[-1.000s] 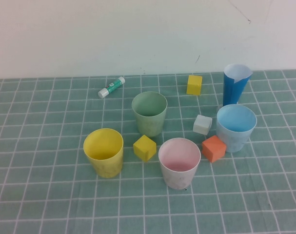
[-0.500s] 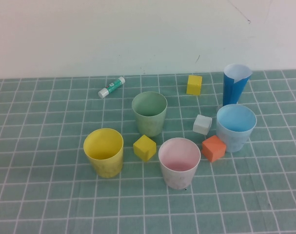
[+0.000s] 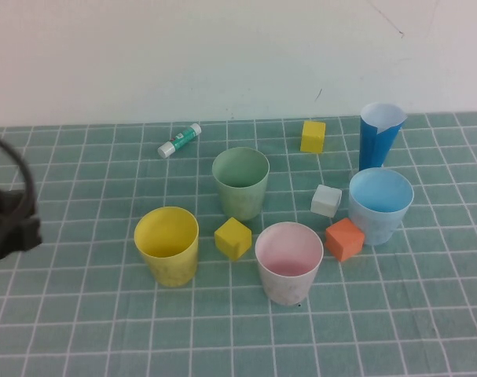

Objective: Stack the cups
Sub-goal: Pick up the yellow cup

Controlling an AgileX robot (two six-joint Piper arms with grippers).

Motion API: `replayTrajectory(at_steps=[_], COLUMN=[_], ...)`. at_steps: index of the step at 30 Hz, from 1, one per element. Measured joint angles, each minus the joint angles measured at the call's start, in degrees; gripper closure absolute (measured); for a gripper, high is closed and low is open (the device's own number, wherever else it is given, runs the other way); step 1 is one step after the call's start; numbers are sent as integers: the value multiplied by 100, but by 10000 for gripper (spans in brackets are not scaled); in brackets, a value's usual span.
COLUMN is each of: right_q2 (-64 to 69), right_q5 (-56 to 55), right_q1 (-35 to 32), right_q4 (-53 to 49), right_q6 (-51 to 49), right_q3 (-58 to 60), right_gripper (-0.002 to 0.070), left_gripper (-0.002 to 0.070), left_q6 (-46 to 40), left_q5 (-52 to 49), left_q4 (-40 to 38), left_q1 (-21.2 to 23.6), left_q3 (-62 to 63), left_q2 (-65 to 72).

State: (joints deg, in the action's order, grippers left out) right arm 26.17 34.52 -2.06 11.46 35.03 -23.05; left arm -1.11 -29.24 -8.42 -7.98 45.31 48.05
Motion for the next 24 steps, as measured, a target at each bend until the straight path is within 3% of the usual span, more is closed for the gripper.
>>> replayTrajectory(at_steps=[4,6,10,24], right_q2=[147,147,147,147], right_q5=[-38,-74,-105,-154], right_q1=[0,0,0,0], right_q4=[171,195,220,220], right_q6=[102,114,122,144], right_q3=[10,10,10,10], right_gripper=[679,679,679,679], left_gripper=[160,115,89,83], left_q6=[-412,-897,-1662,-2515], left_q5=[-262,-424,-783,-1225], left_q4=[-429,-720,-1328,-1701], left_q1=[-21,-21,-29,-29], left_q3=[452,704,1195,2318], left_q2=[883,1290,2207,4233])
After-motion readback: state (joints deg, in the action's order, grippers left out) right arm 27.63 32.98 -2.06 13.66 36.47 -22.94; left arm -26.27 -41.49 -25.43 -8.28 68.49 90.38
